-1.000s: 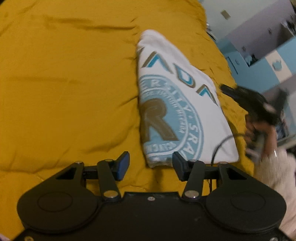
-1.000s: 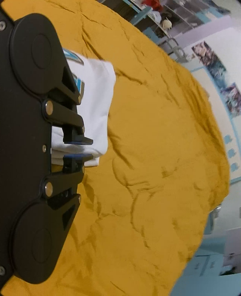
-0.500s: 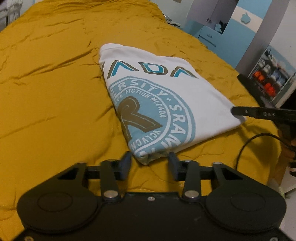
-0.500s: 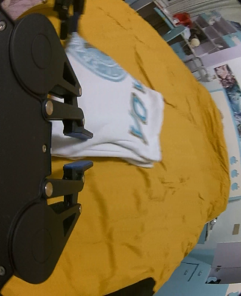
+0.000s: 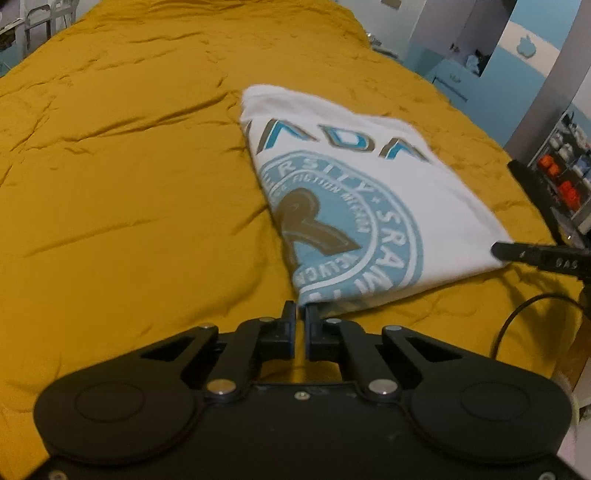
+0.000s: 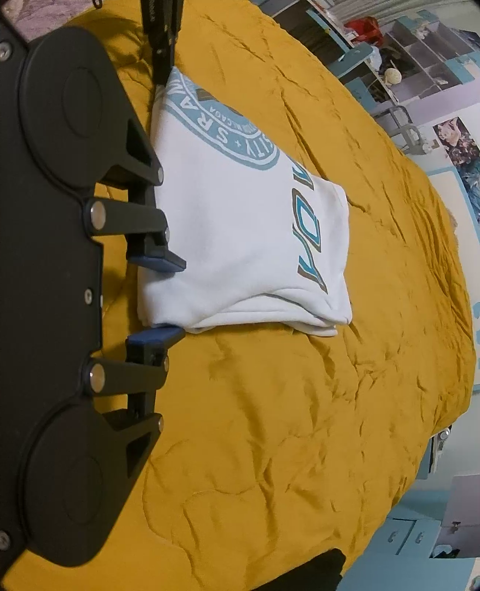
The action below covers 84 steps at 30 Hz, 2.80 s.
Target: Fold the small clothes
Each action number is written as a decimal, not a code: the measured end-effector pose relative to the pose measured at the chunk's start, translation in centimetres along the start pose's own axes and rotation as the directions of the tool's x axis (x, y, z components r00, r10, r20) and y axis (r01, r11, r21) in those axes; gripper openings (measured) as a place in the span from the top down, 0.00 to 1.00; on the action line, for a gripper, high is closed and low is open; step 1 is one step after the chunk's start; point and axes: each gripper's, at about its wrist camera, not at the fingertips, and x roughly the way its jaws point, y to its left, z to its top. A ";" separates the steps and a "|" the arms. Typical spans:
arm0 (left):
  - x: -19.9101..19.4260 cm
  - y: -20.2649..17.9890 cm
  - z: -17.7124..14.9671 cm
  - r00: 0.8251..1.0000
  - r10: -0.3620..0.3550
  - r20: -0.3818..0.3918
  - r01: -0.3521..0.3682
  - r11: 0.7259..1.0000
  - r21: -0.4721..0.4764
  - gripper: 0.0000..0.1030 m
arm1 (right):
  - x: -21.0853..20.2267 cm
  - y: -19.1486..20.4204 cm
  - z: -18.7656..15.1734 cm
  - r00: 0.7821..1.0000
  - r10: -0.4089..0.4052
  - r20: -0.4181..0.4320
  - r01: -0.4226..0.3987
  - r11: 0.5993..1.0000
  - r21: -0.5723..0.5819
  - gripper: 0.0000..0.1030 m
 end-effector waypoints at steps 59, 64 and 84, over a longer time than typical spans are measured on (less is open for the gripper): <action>5.6 2.0 5.5 0.973 -0.211 -0.093 0.177 0.944 -0.279 0.49 | 17.1 -9.3 13.0 0.943 0.332 0.031 -0.317 0.863 0.392 0.35; 6.1 2.6 5.0 0.963 -0.248 -0.103 0.203 0.925 -0.321 0.47 | 17.1 -9.7 11.9 0.886 0.463 0.006 -0.425 0.807 0.411 0.35; 9.9 4.9 5.2 0.898 -0.427 -0.109 0.332 0.818 -0.470 0.31 | 20.8 -7.9 13.5 0.868 0.496 0.015 -0.456 0.785 0.420 0.23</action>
